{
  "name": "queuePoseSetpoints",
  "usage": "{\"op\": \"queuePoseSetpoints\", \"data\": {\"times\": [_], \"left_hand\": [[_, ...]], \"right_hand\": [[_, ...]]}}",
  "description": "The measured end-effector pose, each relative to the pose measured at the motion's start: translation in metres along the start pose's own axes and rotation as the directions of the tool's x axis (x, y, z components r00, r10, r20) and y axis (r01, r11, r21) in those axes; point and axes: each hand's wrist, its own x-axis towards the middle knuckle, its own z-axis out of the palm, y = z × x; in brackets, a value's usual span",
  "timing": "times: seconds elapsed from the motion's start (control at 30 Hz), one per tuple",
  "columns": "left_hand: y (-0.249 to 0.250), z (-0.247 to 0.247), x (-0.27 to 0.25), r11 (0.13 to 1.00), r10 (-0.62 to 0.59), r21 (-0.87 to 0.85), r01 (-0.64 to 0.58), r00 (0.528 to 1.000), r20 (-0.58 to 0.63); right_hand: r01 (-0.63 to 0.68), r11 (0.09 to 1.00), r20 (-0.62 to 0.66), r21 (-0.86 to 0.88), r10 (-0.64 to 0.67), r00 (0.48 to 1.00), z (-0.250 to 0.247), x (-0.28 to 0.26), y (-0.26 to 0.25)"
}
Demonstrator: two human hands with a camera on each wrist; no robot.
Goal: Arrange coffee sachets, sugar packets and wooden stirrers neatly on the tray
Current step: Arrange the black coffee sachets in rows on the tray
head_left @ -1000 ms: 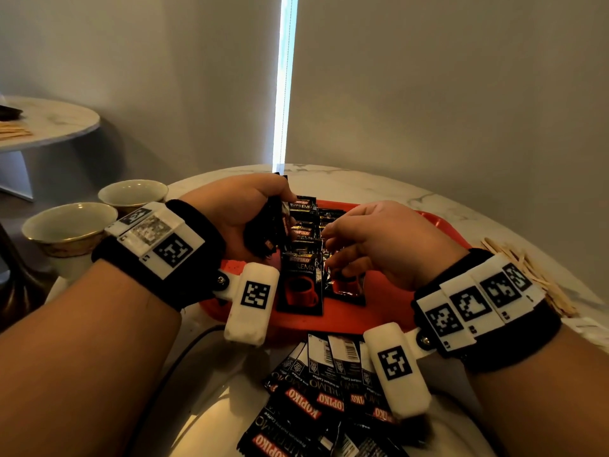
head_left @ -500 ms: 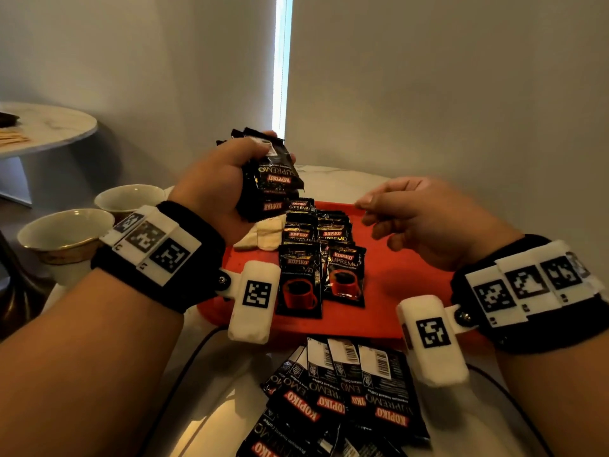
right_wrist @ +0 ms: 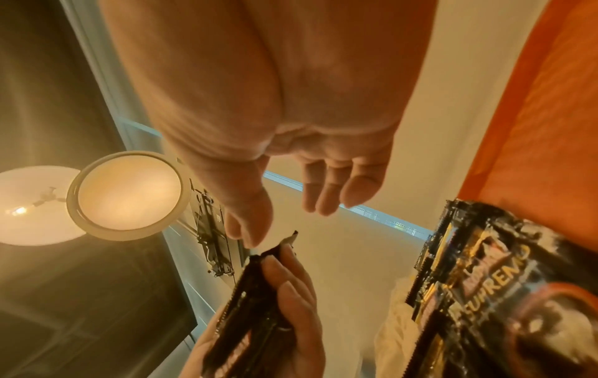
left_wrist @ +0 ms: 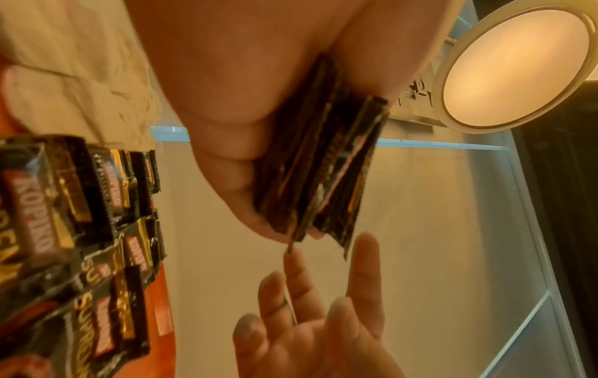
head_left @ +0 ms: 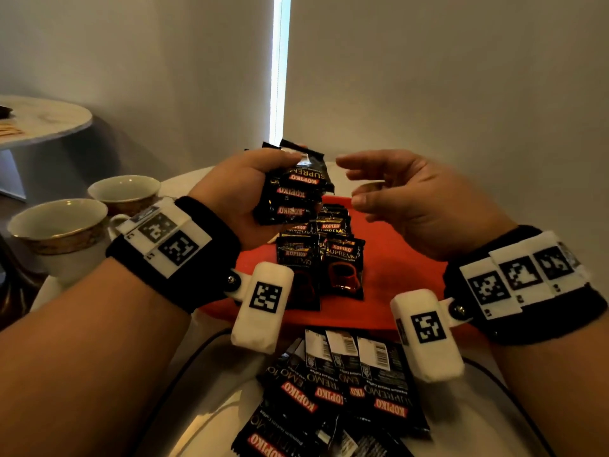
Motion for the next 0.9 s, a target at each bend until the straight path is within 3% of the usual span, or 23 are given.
{"op": "queuePoseSetpoints", "data": {"times": [0.13,0.27,0.37,0.5,0.6,0.67,0.77,0.83,0.9], "left_hand": [[-0.004,0.005,0.001,1.000,-0.013,-0.005,0.013,1.000,0.001],[-0.007,0.008,0.000,0.999,-0.028,-0.015,0.028,1.000,0.010],[-0.009,0.009,0.000,0.999,-0.030,-0.022,0.030,1.000,0.002],[-0.011,0.007,0.002,0.998,-0.067,-0.003,0.067,0.998,0.020],[-0.012,0.006,0.002,0.996,-0.093,0.012,0.092,0.994,0.059],[-0.012,0.006,0.004,0.993,-0.113,0.029,0.112,0.993,0.034],[-0.009,0.001,0.006,0.996,-0.082,0.019,0.083,0.995,-0.063],[-0.005,-0.003,0.006,1.000,-0.019,0.014,0.021,0.995,-0.101],[-0.004,-0.005,0.006,0.999,0.050,-0.014,-0.052,0.994,-0.094]], "right_hand": [[0.070,0.991,-0.008,0.110,-0.070,0.998,0.008,-0.001,-0.001],[0.093,0.996,0.023,0.006,-0.094,0.995,0.011,0.002,0.002],[0.103,0.994,0.055,0.029,-0.104,0.993,0.015,0.000,0.003],[0.154,0.986,0.007,-0.064,-0.154,0.988,0.011,-0.001,0.003],[0.184,0.983,-0.012,-0.016,-0.184,0.983,0.010,0.000,0.006],[0.208,0.978,-0.075,-0.023,-0.209,0.975,0.012,0.001,0.004],[0.227,0.974,-0.337,-0.023,-0.221,0.915,0.008,0.005,0.006],[0.200,0.977,-0.462,0.069,-0.146,0.875,0.004,0.008,0.007],[0.142,0.973,-0.460,0.182,-0.043,0.887,0.003,0.010,0.009]]}}
